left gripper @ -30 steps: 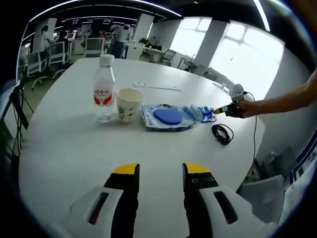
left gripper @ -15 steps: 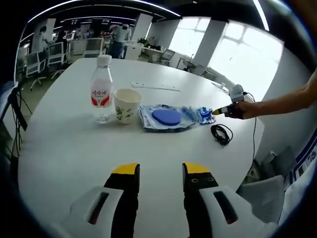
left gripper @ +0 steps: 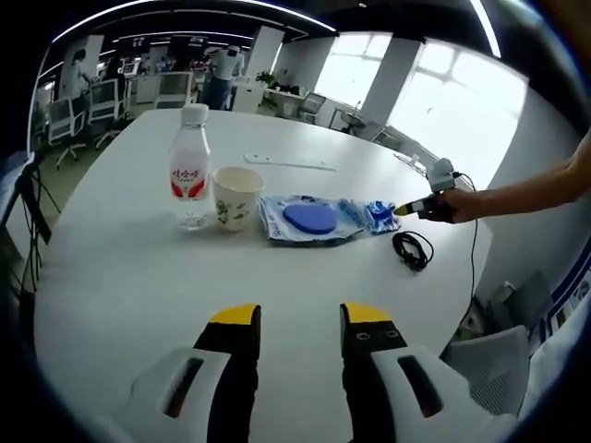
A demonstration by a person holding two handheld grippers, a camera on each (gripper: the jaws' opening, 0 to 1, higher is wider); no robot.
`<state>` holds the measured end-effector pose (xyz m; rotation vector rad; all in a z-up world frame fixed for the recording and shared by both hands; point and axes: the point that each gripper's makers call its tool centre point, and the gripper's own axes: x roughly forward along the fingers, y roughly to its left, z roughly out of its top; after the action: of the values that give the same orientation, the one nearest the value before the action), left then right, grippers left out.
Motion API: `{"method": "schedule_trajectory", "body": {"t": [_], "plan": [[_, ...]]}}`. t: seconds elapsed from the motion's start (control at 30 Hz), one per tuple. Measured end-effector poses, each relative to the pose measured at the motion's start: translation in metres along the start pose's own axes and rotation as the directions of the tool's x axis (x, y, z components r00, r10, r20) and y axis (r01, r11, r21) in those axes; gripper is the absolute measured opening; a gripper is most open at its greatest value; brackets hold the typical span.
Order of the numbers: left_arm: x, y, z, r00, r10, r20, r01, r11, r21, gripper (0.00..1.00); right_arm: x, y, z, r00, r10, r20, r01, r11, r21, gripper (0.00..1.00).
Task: Arrange the tabletop items into an orderly group along one side of the table until the central work area is clear of visible clutter.
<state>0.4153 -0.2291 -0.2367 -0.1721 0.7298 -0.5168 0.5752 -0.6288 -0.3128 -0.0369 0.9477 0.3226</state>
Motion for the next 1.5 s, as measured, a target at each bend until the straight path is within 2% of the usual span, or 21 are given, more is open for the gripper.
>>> {"method": "schedule_trajectory", "body": {"t": [0.1,0.27,0.7,1.2,1.37,1.5], "plan": [[0.0,0.0,0.0,1.0,-0.001,0.003,0.001,1.0,-0.002,0.33,-0.003,0.002,-0.003,1.0,0.021,0.003,-0.021,1.0,0.023,0.12],[0.001,-0.001,0.002,1.0,-0.003,0.008,0.004,1.0,-0.003,0.33,-0.011,0.005,-0.01,0.999,0.044,0.006,-0.044,0.999,0.011,0.16],[0.002,-0.004,0.003,1.0,-0.013,0.015,0.013,1.0,-0.001,0.33,-0.025,0.01,-0.028,0.998,0.068,0.002,-0.068,0.998,-0.011,0.17],[0.0,-0.007,0.002,1.0,-0.019,0.017,0.018,1.0,0.007,0.34,-0.036,0.029,-0.044,0.993,0.116,0.004,-0.115,0.993,-0.04,0.17],[0.0,-0.008,0.003,1.0,-0.022,0.019,0.022,1.0,0.009,0.34,-0.035,0.033,-0.052,0.991,0.131,-0.023,-0.132,0.988,-0.073,0.18],[-0.001,-0.008,0.003,1.0,-0.023,0.019,0.023,1.0,0.011,0.34,-0.034,0.037,-0.06,0.99,0.128,-0.067,-0.136,0.981,-0.141,0.17]]}}
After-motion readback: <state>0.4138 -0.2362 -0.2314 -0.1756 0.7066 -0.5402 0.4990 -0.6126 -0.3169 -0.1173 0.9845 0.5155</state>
